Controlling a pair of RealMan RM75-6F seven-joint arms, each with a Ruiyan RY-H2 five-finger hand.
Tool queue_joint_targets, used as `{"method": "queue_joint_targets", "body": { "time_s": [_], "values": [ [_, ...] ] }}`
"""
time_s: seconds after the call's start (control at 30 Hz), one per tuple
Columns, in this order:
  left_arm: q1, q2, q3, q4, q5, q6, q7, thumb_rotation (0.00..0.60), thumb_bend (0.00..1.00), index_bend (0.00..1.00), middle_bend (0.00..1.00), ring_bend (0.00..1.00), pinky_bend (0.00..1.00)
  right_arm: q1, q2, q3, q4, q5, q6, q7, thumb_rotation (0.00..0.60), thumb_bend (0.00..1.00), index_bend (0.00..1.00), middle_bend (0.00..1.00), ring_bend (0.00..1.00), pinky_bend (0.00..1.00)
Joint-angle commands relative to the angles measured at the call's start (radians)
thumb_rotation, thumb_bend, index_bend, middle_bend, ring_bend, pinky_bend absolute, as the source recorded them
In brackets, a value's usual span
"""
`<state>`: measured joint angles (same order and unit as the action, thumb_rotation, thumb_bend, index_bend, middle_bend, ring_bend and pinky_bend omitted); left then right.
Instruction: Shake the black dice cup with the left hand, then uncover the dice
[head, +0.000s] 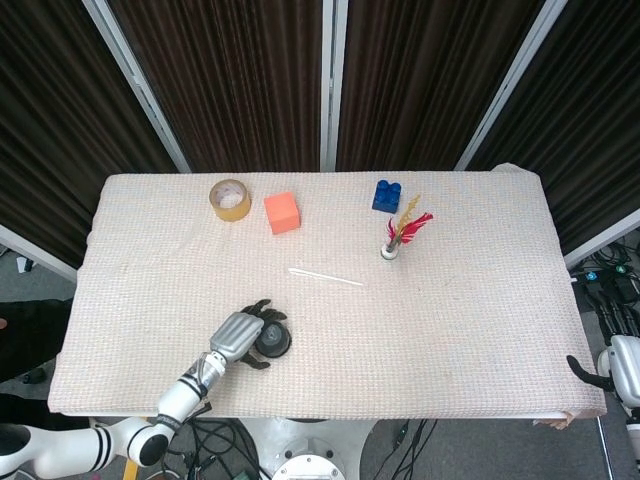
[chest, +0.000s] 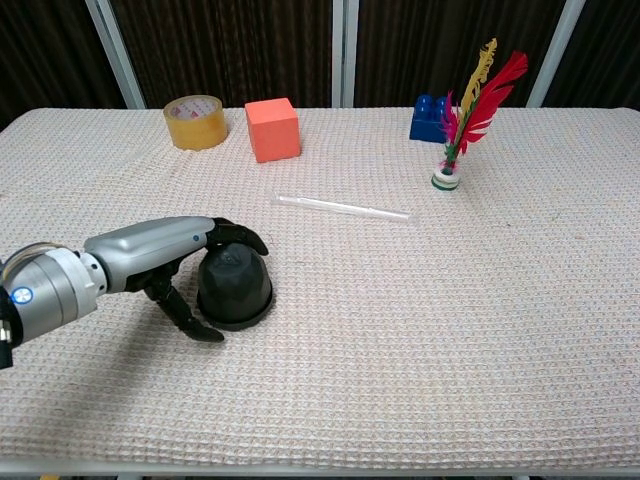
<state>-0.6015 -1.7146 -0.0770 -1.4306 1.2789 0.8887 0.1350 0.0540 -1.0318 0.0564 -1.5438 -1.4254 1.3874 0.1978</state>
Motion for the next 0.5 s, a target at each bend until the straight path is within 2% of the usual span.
{"method": "queue_joint_targets", "body": {
  "time_s": [0.03, 0.5],
  "values": [
    [-0.003, -0.001, 0.000, 0.000, -0.002, -0.001, 0.002, 0.600, 0.04, 0.19, 0.22, 0.03, 0.18, 0.001, 0.000, 0.000, -0.002, 0.000, -0.002, 0.000, 0.600, 0.17, 0.00, 0.01, 0.00, 0.00],
    [-0.011, -0.011, -0.003, 0.006, -0.019, 0.009, 0.013, 0.600, 0.09, 0.20, 0.29, 0.05, 0.18, 0.004, -0.004, -0.003, -0.001, 0.003, -0.015, -0.003, 0.600, 0.17, 0.00, 0.01, 0.00, 0.00]
  ]
}}
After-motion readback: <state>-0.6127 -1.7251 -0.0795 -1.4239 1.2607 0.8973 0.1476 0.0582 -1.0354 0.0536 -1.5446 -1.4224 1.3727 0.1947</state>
